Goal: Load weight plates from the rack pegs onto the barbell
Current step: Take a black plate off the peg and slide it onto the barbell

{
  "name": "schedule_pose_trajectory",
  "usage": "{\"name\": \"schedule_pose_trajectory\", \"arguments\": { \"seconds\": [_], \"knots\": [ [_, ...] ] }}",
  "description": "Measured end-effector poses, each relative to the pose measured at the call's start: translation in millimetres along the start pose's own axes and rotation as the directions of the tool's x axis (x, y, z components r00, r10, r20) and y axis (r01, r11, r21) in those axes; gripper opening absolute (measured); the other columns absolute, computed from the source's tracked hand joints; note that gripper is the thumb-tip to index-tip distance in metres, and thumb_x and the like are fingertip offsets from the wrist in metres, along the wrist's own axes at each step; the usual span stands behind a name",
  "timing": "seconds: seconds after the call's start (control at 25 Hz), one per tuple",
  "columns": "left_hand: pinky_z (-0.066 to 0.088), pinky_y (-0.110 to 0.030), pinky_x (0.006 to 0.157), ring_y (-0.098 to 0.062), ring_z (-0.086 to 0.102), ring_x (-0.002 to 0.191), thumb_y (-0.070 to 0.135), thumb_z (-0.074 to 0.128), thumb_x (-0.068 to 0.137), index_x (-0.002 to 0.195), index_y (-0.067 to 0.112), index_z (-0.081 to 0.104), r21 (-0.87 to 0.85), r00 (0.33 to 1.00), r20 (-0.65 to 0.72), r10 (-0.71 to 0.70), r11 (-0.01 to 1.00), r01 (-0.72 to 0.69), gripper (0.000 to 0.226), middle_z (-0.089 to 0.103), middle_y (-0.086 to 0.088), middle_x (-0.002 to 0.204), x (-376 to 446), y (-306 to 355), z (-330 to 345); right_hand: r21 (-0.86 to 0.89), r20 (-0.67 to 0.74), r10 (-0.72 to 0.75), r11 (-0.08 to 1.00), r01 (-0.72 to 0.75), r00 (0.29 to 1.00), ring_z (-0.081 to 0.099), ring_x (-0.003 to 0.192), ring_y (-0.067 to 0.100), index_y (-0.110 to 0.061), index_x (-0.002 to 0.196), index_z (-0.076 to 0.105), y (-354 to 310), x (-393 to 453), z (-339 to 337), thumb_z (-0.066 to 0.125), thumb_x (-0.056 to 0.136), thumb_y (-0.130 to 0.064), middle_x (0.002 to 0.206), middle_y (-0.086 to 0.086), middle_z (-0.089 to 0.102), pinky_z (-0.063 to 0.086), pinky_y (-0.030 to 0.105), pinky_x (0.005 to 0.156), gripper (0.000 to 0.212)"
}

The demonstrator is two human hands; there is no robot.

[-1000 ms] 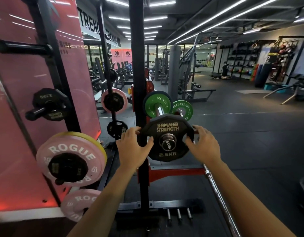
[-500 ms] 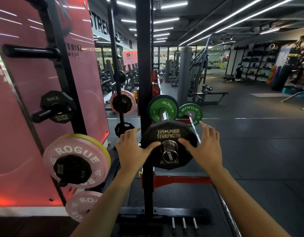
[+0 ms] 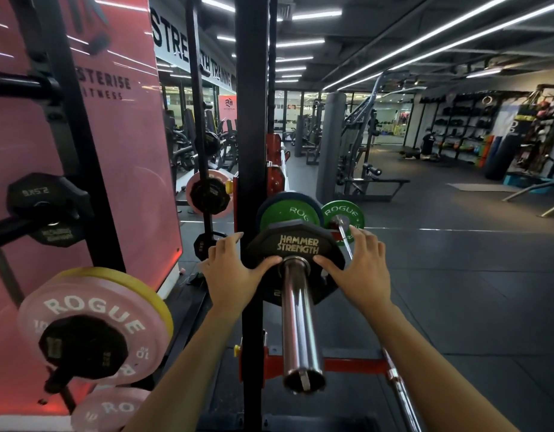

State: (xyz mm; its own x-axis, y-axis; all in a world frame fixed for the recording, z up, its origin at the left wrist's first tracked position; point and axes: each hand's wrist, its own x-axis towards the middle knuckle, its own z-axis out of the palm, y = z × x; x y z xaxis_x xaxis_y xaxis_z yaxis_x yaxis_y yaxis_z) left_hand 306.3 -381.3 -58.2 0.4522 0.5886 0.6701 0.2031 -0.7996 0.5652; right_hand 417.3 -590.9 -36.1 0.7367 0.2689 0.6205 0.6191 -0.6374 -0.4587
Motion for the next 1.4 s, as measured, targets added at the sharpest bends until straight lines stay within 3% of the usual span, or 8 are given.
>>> {"name": "schedule_pose_trajectory", "arguments": {
  "seconds": [0.36,0.52,0.72,0.88,1.4],
  "knots": [
    [0.045,-0.051,0.091,-0.025,0.052,0.117,0.093,0.051,0.058,0.125,0.021,0.053,0.040,0.998,0.062,-0.031,0.999,0.029,0.098,0.059,0.000,0.123,98,-30,88,0.008,-0.013,0.014,1.000,-0.014,1.000,0.035,0.129,0.027,-0.019,0.140,0.040,16,109,87,0.064,0.076,-0.066,0.141,0.006,0.042,0.047,0.047,0.095,0.083],
    [0.046,-0.048,0.090,-0.022,0.053,0.111,0.091,0.058,0.055,0.123,0.025,0.054,-0.072,1.000,0.016,-0.021,0.997,0.022,0.095,0.060,0.004,0.118,106,-40,104,0.044,-0.050,-0.012,0.999,0.014,0.999,0.037,0.126,0.028,-0.020,0.138,0.045,25,119,103,0.064,0.075,-0.065,0.138,0.004,0.045,0.045,0.044,0.095,0.080],
    [0.046,-0.049,0.090,-0.024,0.054,0.111,0.087,0.062,0.057,0.123,0.022,0.051,-0.075,0.998,0.035,-0.050,0.996,0.053,0.093,0.060,0.001,0.119,104,-37,103,-0.011,-0.070,0.033,0.999,-0.033,0.997,0.042,0.121,0.029,-0.018,0.136,0.047,21,112,103,0.063,0.076,-0.067,0.132,0.006,0.050,0.048,0.046,0.091,0.078],
    [0.043,-0.050,0.094,-0.025,0.054,0.112,0.077,0.066,0.067,0.126,0.020,0.047,-0.035,0.996,0.066,-0.054,0.998,0.056,0.084,0.059,-0.001,0.121,88,-16,87,-0.011,-0.029,0.074,0.997,-0.075,0.997,0.042,0.124,0.026,-0.017,0.139,0.042,15,88,83,0.058,0.079,-0.069,0.134,0.006,0.050,0.045,0.042,0.094,0.081],
    [0.045,-0.048,0.095,-0.022,0.053,0.113,0.075,0.062,0.074,0.124,0.019,0.049,-0.090,0.997,0.073,-0.015,0.996,0.021,0.076,0.057,-0.001,0.122,-32,24,-46,-0.030,-0.008,0.060,0.998,-0.060,0.998,0.041,0.129,0.025,-0.018,0.142,0.038,-23,-69,-46,0.050,0.085,-0.068,0.140,0.005,0.048,0.046,0.043,0.093,0.077]
  ]
}}
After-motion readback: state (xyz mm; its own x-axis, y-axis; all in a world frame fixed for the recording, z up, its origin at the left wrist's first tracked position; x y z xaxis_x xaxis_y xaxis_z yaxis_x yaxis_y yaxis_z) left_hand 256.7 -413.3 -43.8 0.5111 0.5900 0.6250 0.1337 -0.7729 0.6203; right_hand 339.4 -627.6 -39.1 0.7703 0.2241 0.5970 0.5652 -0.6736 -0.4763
